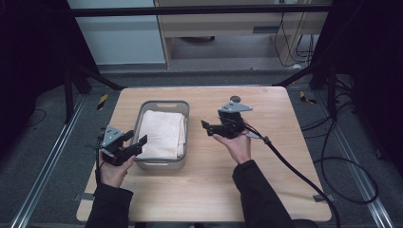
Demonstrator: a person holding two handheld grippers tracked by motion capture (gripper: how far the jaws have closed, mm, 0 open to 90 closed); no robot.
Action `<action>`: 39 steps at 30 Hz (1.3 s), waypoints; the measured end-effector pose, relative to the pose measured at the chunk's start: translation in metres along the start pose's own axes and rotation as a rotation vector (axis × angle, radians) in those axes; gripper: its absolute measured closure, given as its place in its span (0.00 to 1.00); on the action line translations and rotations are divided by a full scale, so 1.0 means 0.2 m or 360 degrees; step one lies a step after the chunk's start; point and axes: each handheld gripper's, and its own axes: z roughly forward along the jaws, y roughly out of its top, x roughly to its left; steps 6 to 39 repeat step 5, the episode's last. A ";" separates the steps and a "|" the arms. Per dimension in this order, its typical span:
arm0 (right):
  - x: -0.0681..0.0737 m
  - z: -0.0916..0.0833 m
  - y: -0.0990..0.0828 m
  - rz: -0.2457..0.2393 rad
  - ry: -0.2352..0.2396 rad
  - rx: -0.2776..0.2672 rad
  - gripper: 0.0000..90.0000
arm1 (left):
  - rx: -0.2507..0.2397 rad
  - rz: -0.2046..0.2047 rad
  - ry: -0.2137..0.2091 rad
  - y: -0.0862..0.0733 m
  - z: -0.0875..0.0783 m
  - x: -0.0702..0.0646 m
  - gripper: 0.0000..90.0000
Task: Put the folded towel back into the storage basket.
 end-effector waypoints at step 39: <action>-0.13 -0.20 -0.14 0.0023 -0.0044 0.0030 0.20 | -0.0018 -0.0004 -0.0021 -0.03 -0.02 0.01 0.36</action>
